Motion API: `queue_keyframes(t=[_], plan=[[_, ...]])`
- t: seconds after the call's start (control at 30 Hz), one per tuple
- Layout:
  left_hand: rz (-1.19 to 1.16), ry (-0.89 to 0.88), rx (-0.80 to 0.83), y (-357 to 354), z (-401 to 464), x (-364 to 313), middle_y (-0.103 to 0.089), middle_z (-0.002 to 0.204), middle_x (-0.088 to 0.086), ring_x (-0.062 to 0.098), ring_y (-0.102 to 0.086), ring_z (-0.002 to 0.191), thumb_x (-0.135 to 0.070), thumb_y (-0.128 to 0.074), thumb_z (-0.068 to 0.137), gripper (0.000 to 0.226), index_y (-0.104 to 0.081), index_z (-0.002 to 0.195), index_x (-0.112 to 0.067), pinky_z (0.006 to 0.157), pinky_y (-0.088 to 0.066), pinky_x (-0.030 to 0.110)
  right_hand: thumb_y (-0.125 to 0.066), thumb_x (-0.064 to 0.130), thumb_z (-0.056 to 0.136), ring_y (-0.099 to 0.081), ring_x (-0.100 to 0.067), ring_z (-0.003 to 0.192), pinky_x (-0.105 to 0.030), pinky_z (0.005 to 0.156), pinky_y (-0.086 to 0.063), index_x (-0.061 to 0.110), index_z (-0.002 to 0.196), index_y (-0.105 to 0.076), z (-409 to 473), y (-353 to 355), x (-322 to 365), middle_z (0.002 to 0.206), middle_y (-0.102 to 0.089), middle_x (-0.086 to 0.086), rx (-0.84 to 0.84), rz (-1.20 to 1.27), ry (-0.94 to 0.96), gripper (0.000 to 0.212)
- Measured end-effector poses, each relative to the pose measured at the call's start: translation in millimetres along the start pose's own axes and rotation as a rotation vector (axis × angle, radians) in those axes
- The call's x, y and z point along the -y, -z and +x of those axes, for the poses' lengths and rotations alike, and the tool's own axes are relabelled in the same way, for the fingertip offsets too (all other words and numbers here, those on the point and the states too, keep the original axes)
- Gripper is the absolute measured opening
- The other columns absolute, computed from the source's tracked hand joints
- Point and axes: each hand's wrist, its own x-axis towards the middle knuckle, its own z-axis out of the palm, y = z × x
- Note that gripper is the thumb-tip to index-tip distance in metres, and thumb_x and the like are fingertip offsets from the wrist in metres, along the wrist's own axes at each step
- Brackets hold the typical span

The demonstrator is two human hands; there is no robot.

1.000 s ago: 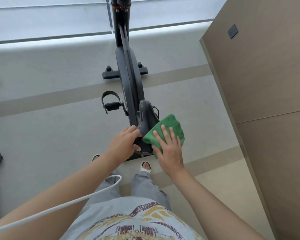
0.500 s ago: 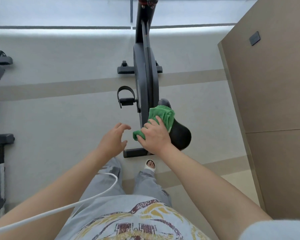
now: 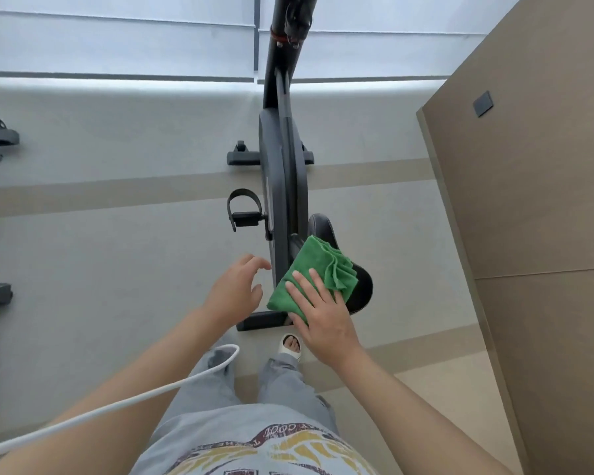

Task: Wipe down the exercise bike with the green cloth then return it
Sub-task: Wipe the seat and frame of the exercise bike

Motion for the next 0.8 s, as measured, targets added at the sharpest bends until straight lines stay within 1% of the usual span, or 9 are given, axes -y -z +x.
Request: queue_keyframes(t=[0.07,0.2,0.3,0.37,0.47,0.53,0.6,0.7,0.8], plan=[[0.0,-0.012,0.022,-4.4,2.3,-9.2,-0.056,0.133,-0.006,0.017,-0.061,0.116,-0.008,-0.059,0.094,0.04,-0.059,0.131,-0.022,0.092,-0.052,0.033,-0.043,0.044,0.109,-0.012,-0.025,0.163,-0.046,0.126,-0.026,0.025,0.164,-0.034,-15.2,1.5,-5.1,0.174,-0.023,0.004,-0.017,0.039,-0.131,0.06],[0.02,-0.042,0.095,-14.1,10.7,-29.7,-0.055,0.138,-0.004,0.019,-0.058,0.122,-0.013,-0.064,0.092,0.047,-0.057,0.138,-0.02,0.094,-0.046,0.026,-0.03,0.055,0.109,-0.005,-0.025,0.164,-0.053,0.13,-0.02,0.025,0.168,-0.022,-6.4,5.6,-12.4,0.177,-0.014,0.004,-0.006,0.057,-0.358,0.067],[0.036,-0.04,0.184,-25.3,15.8,-40.9,-0.056,0.137,0.0,0.022,-0.06,0.123,-0.019,-0.071,0.085,0.06,-0.053,0.143,-0.019,0.093,-0.044,0.021,-0.025,0.063,0.104,-0.01,-0.031,0.163,-0.059,0.127,-0.018,0.023,0.168,-0.018,22.2,6.1,-8.5,0.177,-0.013,0.001,0.027,0.051,-0.459,0.076],[0.059,0.022,0.197,-30.4,19.1,-45.3,-0.056,0.137,-0.001,0.022,-0.06,0.122,-0.026,-0.077,0.082,0.071,-0.047,0.147,-0.021,0.093,-0.048,0.027,-0.025,0.066,0.102,-0.016,-0.036,0.161,-0.062,0.125,-0.02,0.022,0.169,-0.016,46.5,10.1,-9.6,0.177,-0.012,-0.003,0.038,0.053,-0.514,0.081],[0.075,0.092,0.2,-32.9,24.3,-45.2,-0.056,0.139,-0.002,0.021,-0.059,0.125,-0.035,-0.082,0.082,0.079,-0.045,0.15,-0.022,0.099,-0.049,0.033,-0.042,0.066,0.101,-0.026,-0.041,0.155,-0.063,0.12,-0.029,0.023,0.168,-0.009,90.0,16.6,-22.3,0.174,-0.012,-0.012,0.137,0.046,-0.593,0.086],[0.084,0.107,0.221,-32.2,24.8,-43.2,-0.056,0.139,-0.003,0.019,-0.058,0.125,-0.04,-0.082,0.083,0.077,-0.048,0.15,-0.023,0.099,-0.05,0.034,-0.055,0.064,0.097,-0.04,-0.043,0.144,-0.06,0.111,-0.04,0.024,0.164,-0.013,119.2,20.1,-31.2,0.167,-0.021,-0.017,0.175,0.047,-0.646,0.089],[0.063,0.115,0.237,-32.2,25.0,-42.0,-0.055,0.138,-0.005,0.018,-0.059,0.123,-0.046,-0.083,0.08,0.081,-0.047,0.15,-0.024,0.098,-0.05,0.033,-0.062,0.06,0.096,-0.049,-0.042,0.132,-0.056,0.1,-0.05,0.022,0.159,-0.021,141.3,21.6,-36.3,0.155,-0.033,-0.018,0.18,0.056,-0.673,0.084],[0.035,0.142,0.224,-34.7,26.4,-46.2,-0.055,0.13,-0.005,0.018,-0.06,0.116,-0.051,-0.084,0.077,0.079,-0.051,0.145,-0.025,0.093,-0.051,0.034,-0.063,0.054,0.097,-0.055,-0.039,0.118,-0.05,0.089,-0.054,0.017,0.149,-0.033,160.4,22.2,-39.6,0.138,-0.044,-0.017,0.156,0.047,-0.685,0.071],[0.054,0.188,0.206,-39.6,29.7,-52.0,-0.053,0.126,-0.003,0.022,-0.06,0.113,-0.046,-0.084,0.079,0.071,-0.053,0.139,-0.022,0.086,-0.05,0.036,-0.064,0.049,0.097,-0.06,-0.038,0.113,-0.048,0.085,-0.054,0.013,0.135,-0.046,177.5,25.0,-42.8,0.13,-0.051,-0.016,0.147,0.056,-0.706,0.055]])
